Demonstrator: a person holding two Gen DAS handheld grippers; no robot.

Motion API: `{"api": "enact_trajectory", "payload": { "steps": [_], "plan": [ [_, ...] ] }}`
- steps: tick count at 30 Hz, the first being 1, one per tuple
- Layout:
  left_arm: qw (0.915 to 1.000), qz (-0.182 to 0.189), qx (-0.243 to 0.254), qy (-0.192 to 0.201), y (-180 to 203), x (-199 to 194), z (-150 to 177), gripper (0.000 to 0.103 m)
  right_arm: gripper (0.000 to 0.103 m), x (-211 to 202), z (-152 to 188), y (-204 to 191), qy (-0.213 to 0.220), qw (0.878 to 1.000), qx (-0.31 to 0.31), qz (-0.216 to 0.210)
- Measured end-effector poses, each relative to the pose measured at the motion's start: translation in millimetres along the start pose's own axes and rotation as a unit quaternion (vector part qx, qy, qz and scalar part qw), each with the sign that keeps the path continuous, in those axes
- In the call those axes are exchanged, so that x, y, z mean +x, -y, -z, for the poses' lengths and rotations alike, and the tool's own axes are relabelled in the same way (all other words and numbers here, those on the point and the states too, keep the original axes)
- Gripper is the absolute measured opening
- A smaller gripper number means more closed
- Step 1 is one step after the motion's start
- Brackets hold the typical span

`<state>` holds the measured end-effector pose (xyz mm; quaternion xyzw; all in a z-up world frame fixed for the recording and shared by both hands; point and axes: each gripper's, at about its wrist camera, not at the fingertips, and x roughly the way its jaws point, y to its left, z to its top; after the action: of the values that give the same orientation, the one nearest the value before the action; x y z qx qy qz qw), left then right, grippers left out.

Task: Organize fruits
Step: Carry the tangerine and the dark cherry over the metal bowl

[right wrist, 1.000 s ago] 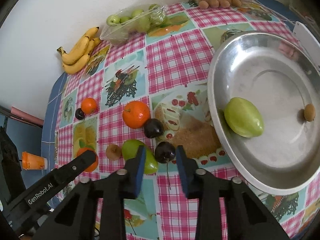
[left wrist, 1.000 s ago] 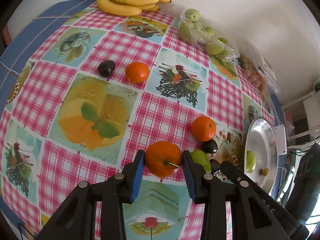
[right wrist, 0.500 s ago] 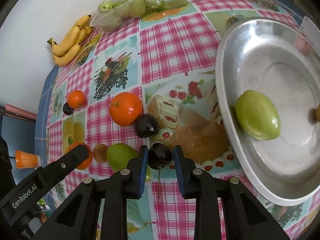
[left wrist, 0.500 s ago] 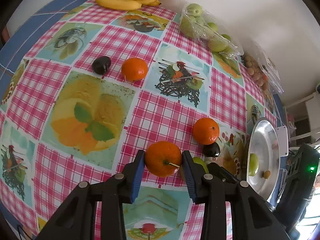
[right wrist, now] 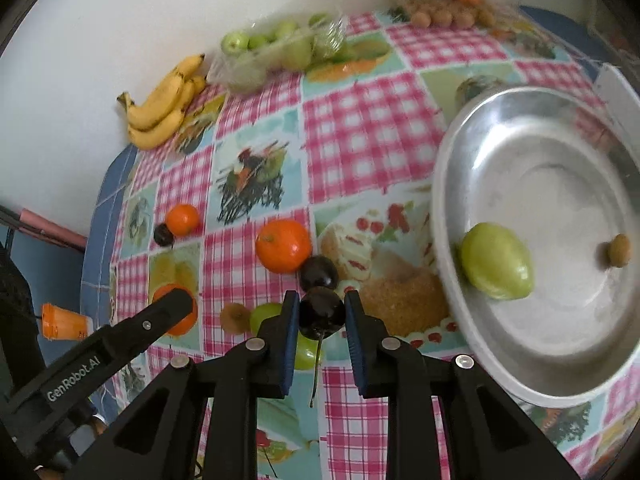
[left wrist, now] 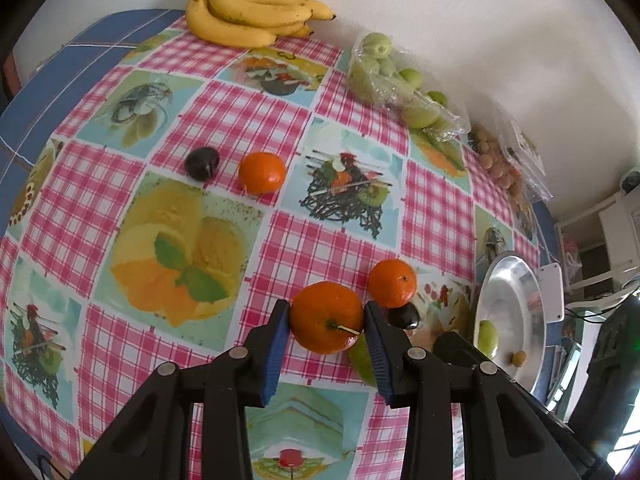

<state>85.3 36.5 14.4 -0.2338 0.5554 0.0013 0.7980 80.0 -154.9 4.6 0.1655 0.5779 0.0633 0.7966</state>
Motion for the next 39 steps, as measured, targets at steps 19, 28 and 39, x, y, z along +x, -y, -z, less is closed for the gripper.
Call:
{"api": "enact_trajectory", "payload": {
  "steps": [19, 28, 39],
  "plan": [
    [0.9954, 0.028, 0.091, -0.012, 98.6, 20.1, 19.0, 0.040, 0.024, -49.7, -14.0, 88.0, 0.029, 0.991, 0.105, 0.075],
    [0.9868, 0.039, 0.155, -0.024, 151.9, 27.4, 44.4, 0.040, 0.024, -74.4, -5.8, 136.8, 0.047, 0.983, 0.157, 0.085],
    [0.9736, 0.041, 0.221, -0.041, 198.4, 39.7, 73.2, 0.040, 0.024, -94.4, 2.1, 166.1, 0.058, 0.978, 0.176, 0.096]
  ]
}}
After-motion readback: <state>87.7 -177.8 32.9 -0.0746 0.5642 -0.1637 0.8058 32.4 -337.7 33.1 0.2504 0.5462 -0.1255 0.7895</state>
